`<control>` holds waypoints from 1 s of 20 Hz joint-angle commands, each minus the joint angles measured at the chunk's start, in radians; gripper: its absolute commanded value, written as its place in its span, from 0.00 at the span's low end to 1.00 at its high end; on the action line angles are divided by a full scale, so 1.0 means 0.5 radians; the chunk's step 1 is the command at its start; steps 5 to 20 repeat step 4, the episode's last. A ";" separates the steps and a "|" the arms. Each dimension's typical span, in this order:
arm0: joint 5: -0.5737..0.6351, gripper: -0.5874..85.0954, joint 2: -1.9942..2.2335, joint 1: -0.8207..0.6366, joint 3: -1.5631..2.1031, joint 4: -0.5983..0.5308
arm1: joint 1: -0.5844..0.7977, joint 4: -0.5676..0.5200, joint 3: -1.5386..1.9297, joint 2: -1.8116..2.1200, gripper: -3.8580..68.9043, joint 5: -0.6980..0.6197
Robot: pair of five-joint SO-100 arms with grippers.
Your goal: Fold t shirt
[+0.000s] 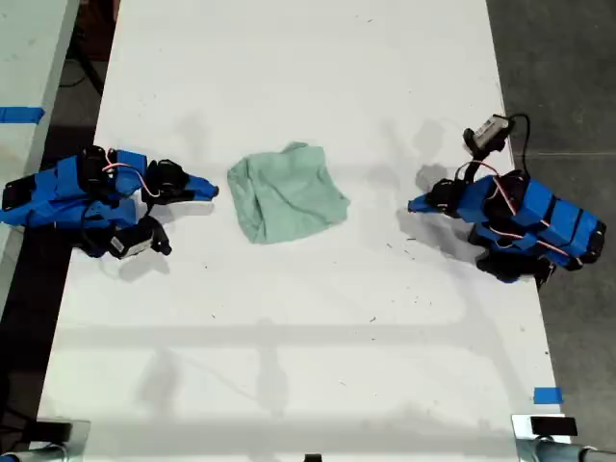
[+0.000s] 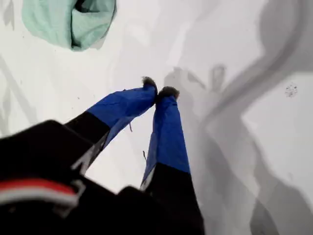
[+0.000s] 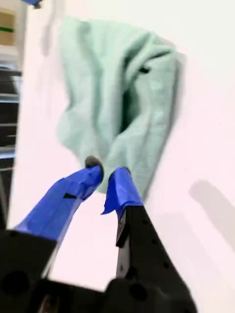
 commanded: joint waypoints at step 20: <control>0.037 0.07 0.058 0.408 0.049 0.095 | -0.291 0.000 0.166 0.040 0.10 0.114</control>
